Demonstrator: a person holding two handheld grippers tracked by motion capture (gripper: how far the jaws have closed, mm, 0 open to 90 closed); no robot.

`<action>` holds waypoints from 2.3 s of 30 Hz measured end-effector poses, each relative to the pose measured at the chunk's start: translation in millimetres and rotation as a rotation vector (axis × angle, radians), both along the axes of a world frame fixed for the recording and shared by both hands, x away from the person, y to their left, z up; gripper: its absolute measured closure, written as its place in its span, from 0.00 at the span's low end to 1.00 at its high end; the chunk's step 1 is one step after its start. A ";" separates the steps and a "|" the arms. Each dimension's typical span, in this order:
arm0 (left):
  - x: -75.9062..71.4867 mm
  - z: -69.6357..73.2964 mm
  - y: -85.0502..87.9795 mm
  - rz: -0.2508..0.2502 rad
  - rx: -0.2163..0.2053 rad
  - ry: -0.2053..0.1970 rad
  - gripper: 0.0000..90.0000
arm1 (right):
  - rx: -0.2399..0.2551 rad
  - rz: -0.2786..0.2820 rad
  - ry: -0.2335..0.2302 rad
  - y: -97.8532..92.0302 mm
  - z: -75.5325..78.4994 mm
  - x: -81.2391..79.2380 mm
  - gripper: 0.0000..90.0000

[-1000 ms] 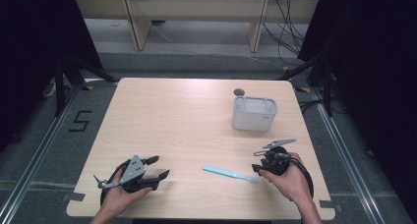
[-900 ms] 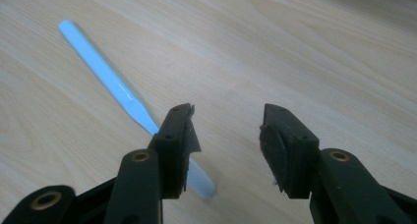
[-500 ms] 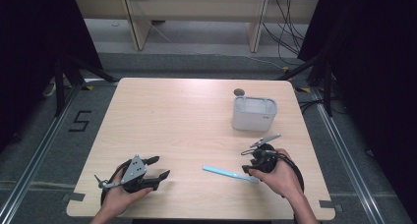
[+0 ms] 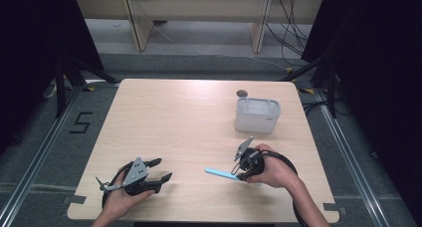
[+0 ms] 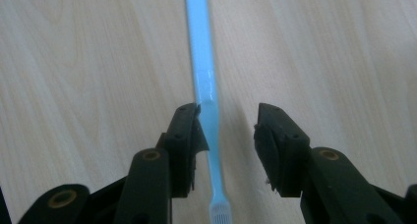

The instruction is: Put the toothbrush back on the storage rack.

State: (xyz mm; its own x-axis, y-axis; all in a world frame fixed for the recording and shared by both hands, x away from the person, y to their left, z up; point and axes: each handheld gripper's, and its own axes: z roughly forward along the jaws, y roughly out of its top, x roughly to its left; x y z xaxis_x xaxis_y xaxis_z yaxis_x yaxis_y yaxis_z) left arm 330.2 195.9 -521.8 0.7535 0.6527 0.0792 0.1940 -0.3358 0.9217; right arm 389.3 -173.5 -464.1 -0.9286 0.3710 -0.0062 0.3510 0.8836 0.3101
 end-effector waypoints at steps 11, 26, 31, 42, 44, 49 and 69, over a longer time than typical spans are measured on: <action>-0.6 -0.3 -1.0 0.000 0.006 -0.007 0.39 | -0.152 0.112 0.058 26.1 -4.9 9.9 0.75; -1.2 -0.1 -0.6 -0.001 0.006 -0.009 0.39 | -0.250 0.132 0.060 43.6 -10.3 15.3 0.83; -1.7 0.0 -0.9 -0.003 0.013 -0.010 0.39 | -0.258 0.150 0.047 47.1 -11.6 12.4 0.87; -3.1 -0.2 -1.9 -0.028 -0.031 0.000 0.39 | -0.263 0.228 0.047 48.4 -9.2 12.6 0.88; -4.4 2.1 -2.6 -0.040 -0.041 0.002 0.39 | -0.254 0.230 0.042 47.4 -6.8 10.8 0.88; -7.2 13.5 -14.8 -0.106 -0.058 -0.008 0.40 | -0.211 0.260 0.010 35.5 8.1 4.4 0.88; 2.8 36.8 -102.7 -0.465 0.104 -0.023 0.52 | -0.194 0.391 -0.027 36.9 34.9 -24.2 0.88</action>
State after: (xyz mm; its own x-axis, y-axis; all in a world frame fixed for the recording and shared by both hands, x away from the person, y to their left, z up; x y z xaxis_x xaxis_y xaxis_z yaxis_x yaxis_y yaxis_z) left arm 333.0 93.2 -485.0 0.9611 0.2344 0.1459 -0.0184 -0.4728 0.8810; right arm 365.1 -136.6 -429.2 -0.9975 -0.0193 -0.0673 -0.0279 0.9912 0.1295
